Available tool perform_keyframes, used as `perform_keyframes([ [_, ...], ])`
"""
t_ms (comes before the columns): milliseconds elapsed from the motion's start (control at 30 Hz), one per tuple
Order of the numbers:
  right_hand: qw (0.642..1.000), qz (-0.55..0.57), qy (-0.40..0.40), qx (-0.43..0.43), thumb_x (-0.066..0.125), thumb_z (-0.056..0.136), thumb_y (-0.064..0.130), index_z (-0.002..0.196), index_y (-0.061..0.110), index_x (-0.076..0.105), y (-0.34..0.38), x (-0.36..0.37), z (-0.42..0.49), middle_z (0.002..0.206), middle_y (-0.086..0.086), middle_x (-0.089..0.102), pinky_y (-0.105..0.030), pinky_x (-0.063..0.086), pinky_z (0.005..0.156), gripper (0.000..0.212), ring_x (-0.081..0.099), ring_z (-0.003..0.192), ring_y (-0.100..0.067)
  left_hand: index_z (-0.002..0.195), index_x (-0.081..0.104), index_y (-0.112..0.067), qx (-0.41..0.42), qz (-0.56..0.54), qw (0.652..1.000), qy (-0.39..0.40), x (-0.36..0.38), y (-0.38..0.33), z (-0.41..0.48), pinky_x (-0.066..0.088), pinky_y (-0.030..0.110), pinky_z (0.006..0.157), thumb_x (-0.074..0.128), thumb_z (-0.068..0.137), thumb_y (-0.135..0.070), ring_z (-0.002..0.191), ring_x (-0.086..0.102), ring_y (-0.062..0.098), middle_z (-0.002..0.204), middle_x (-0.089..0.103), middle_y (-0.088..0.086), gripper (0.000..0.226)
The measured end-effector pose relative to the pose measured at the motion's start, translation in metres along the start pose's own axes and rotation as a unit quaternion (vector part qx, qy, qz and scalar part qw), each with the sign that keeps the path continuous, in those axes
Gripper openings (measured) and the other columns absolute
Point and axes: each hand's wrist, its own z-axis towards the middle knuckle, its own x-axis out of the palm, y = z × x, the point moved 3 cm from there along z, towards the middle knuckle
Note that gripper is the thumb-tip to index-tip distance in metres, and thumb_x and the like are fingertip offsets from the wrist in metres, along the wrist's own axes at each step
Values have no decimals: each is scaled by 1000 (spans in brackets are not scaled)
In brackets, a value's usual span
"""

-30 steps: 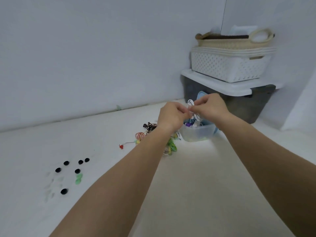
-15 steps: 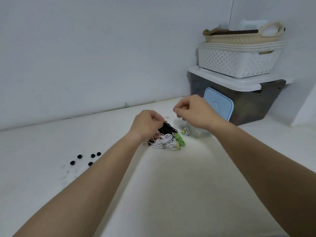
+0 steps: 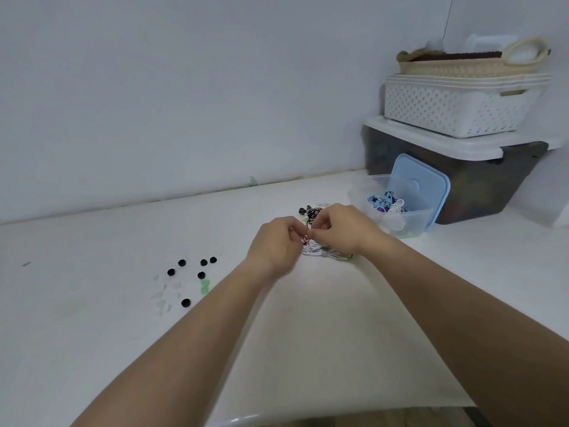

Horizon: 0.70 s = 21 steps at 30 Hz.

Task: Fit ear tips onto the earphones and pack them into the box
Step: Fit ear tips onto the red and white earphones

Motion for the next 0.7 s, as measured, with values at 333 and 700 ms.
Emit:
perform_keyframes([
  [333, 995, -16, -20, 98, 72, 67, 38, 79, 16, 75, 14, 6, 16, 72, 2, 73, -33, 57, 74, 26, 71, 77, -19, 105, 60, -19, -85, -165, 982, -42, -3, 14, -2, 43, 18, 54, 49, 92, -6, 73, 60, 14, 93, 67, -2, 21],
  [700, 947, 300, -76, 88, 61, 81, 34, 76, 17, 60, 22, -25, 16, 73, -5, 54, -32, 33, 63, 17, 46, 67, -20, 108, 63, -16, -184, -270, 944, -42, -24, 26, 0, 43, 29, 77, 57, 93, -8, 90, 54, 26, 104, 61, 7, 19],
])
